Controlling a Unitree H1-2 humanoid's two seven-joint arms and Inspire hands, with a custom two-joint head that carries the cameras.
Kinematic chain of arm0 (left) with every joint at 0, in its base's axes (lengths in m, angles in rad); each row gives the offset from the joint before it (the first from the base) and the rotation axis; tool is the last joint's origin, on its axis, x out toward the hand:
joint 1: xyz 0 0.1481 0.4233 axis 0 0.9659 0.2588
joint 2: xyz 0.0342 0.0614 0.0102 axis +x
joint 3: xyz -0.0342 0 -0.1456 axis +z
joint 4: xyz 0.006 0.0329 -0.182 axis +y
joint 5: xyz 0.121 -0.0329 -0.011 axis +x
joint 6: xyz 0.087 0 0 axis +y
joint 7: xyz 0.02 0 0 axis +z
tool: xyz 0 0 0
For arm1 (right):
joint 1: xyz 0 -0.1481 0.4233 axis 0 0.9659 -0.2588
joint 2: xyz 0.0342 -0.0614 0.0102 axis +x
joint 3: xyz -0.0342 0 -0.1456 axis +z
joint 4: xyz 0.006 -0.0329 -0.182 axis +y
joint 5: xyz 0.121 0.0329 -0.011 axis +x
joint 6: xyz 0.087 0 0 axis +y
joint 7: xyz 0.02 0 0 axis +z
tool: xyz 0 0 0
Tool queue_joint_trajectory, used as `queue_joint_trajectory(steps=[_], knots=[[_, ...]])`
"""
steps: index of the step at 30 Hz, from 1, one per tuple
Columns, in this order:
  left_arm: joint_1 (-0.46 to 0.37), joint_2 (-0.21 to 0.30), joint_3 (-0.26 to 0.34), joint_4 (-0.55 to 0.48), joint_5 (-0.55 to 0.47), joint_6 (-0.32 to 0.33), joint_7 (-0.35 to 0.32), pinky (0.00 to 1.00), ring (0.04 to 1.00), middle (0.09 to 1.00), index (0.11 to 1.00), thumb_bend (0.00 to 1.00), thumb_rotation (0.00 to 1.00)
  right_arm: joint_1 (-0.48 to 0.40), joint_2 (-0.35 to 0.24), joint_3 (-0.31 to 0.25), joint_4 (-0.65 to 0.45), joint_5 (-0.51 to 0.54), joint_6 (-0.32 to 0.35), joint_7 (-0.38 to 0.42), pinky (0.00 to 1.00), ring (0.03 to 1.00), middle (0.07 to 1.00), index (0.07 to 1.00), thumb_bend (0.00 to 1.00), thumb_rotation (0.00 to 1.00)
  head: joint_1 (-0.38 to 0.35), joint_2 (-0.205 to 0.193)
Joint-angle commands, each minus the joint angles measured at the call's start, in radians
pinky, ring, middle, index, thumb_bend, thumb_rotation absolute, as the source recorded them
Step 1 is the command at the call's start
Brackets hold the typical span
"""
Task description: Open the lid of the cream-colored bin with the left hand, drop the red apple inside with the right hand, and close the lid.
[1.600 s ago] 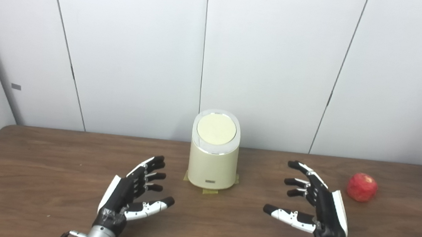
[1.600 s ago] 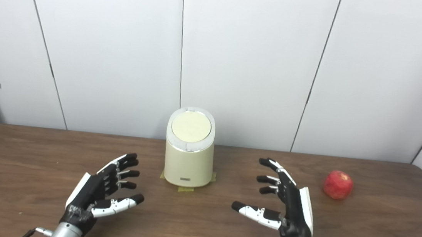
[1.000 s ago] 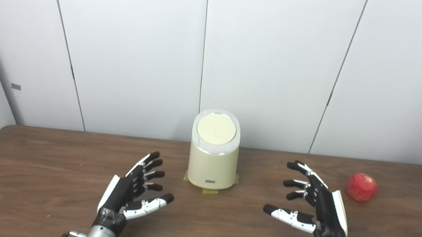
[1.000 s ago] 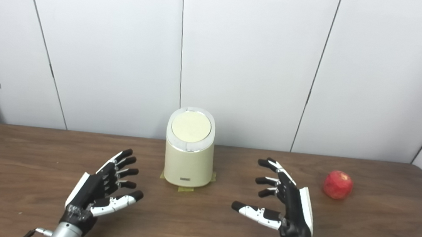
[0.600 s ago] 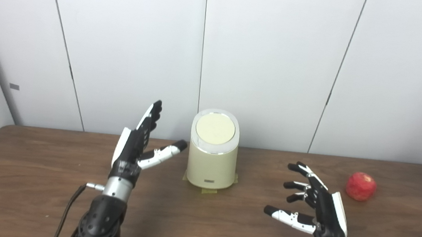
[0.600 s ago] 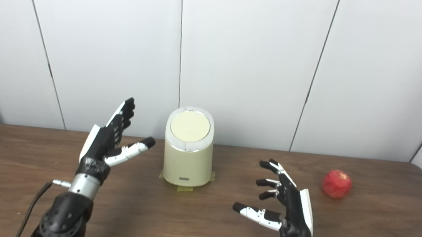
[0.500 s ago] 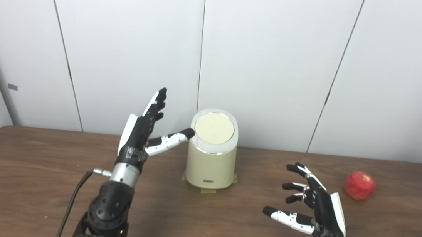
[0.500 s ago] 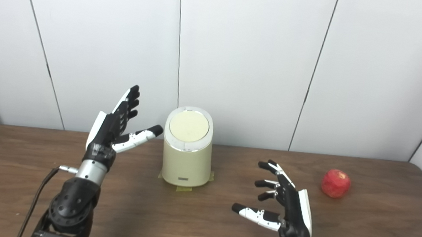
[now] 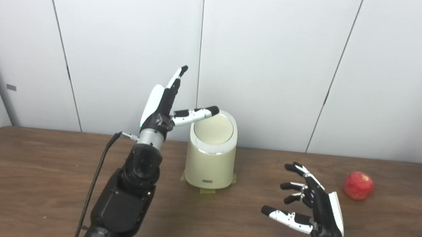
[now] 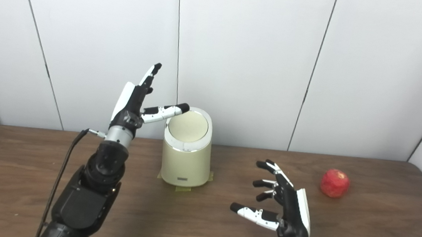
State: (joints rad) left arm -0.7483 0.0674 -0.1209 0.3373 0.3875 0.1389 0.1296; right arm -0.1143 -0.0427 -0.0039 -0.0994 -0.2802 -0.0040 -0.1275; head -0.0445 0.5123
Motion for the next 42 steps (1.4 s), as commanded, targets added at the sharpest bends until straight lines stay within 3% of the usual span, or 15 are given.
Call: queue_joint_trajectory(steps=[1,3,6,9,16,20,24,35,39,42], knots=[[-0.077,0.020,-0.015,0.013,0.042,-0.020,0.026,0.80,0.992,1.000,1.000,0.94,0.39,-0.033,0.003,0.000,-0.034,0.000,-0.040,-0.014,0.43,0.633,0.882,0.744,0.67,0.00,-0.001,0.001],[-0.090,0.032,-0.035,0.054,0.072,-0.033,0.041,0.80,0.997,1.000,1.000,0.93,0.38,-0.034,0.007,0.000,-0.039,-0.006,-0.033,-0.017,0.43,0.629,0.879,0.741,0.67,0.00,-0.004,0.002],[-0.105,0.043,-0.053,0.106,0.096,-0.056,0.064,0.89,1.000,1.000,1.000,0.93,0.33,-0.035,0.010,0.001,-0.040,-0.011,-0.031,-0.018,0.43,0.618,0.872,0.733,0.67,0.00,-0.004,0.002],[-0.117,0.054,-0.066,0.149,0.096,-0.078,0.045,0.92,1.000,1.000,1.000,0.93,0.28,-0.036,0.010,0.002,-0.036,-0.004,-0.038,-0.015,0.43,0.619,0.870,0.729,0.66,0.00,-0.010,0.002],[-0.126,0.075,-0.132,0.190,0.160,-0.046,0.034,0.90,1.000,1.000,1.000,0.96,0.23,-0.036,0.015,0.007,-0.047,-0.013,-0.024,-0.014,0.43,0.617,0.866,0.721,0.65,0.00,-0.010,0.004],[-0.125,0.090,-0.167,0.191,0.197,-0.017,0.014,0.99,1.000,1.000,1.000,0.97,0.18,-0.036,0.018,0.005,-0.046,-0.006,-0.028,-0.014,0.42,0.614,0.860,0.718,0.65,0.00,-0.011,0.005],[-0.124,0.104,-0.205,0.192,0.246,0.012,0.007,1.00,1.000,1.000,1.000,0.99,0.18,-0.034,0.019,0.005,-0.050,-0.003,-0.023,-0.010,0.43,0.609,0.858,0.717,0.64,0.00,-0.011,0.007],[-0.128,0.154,-0.367,0.202,0.467,0.063,0.026,1.00,1.000,1.000,1.000,1.00,0.22,-0.032,0.022,0.009,-0.057,-0.014,-0.023,-0.011,0.42,0.579,0.842,0.708,0.63,0.00,-0.013,0.015],[-0.154,0.205,-0.468,0.190,0.598,0.067,-0.008,1.00,1.000,1.000,1.000,1.00,0.22,-0.032,0.021,0.010,-0.057,-0.014,-0.024,-0.009,0.42,0.575,0.839,0.706,0.63,0.00,-0.013,0.016],[-0.165,0.229,-0.508,0.172,0.648,0.068,-0.040,1.00,1.000,1.000,1.000,1.00,0.21,-0.031,0.022,0.009,-0.060,-0.008,-0.021,-0.006,0.42,0.575,0.838,0.705,0.62,0.00,-0.013,0.016]])
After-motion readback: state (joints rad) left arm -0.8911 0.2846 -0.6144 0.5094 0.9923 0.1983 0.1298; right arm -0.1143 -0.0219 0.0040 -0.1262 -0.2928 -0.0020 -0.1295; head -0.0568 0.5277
